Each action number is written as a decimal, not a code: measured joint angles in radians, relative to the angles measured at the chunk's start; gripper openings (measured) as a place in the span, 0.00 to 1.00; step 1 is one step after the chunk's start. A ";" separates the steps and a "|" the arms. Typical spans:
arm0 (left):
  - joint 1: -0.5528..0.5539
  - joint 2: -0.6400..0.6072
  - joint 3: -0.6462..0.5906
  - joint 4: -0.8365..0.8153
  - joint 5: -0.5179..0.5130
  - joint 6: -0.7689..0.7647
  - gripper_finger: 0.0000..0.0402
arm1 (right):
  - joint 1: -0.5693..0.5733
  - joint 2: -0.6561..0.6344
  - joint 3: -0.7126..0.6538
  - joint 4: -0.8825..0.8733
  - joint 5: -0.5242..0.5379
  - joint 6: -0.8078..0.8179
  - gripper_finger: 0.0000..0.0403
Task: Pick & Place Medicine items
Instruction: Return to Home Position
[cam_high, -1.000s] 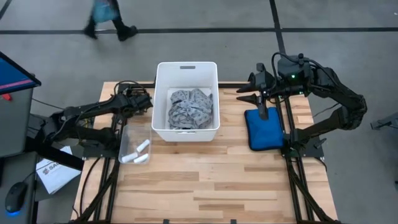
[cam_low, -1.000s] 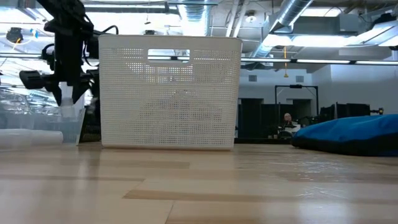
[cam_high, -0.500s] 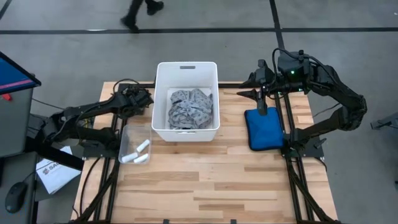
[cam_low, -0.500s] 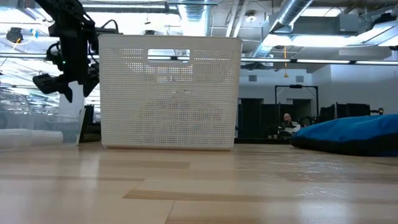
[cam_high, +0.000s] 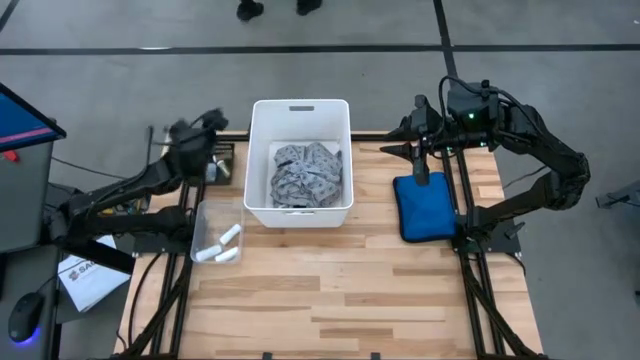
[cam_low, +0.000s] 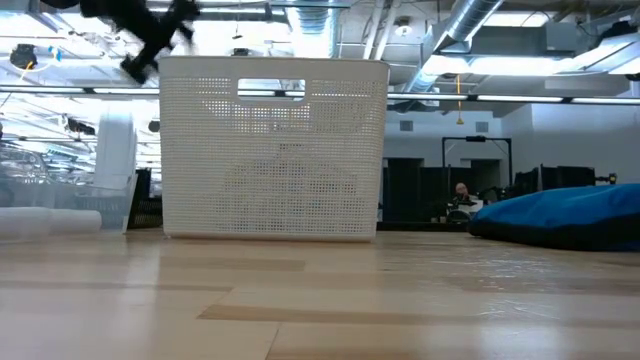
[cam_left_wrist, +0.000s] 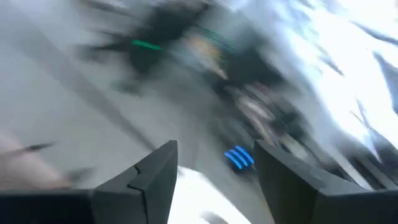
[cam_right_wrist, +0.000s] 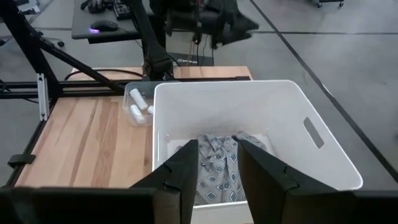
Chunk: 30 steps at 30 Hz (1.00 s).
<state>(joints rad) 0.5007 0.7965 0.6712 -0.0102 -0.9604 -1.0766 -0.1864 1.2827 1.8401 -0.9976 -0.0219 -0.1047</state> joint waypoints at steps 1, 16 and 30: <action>0.000 -0.005 0.000 0.124 0.118 0.159 0.50 | 0.000 0.000 0.000 0.005 0.000 0.000 0.27; -0.289 0.045 0.000 0.461 1.251 0.721 0.36 | 0.031 0.003 0.000 0.042 -0.004 0.041 0.27; -1.019 0.118 0.000 0.364 0.887 0.818 0.23 | 0.113 0.066 -0.001 0.060 0.004 0.131 0.27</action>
<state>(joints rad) -0.5179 0.9142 0.6712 0.3534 -0.0734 -0.2589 -0.0730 1.3487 1.8395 -0.9379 -0.0177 0.0265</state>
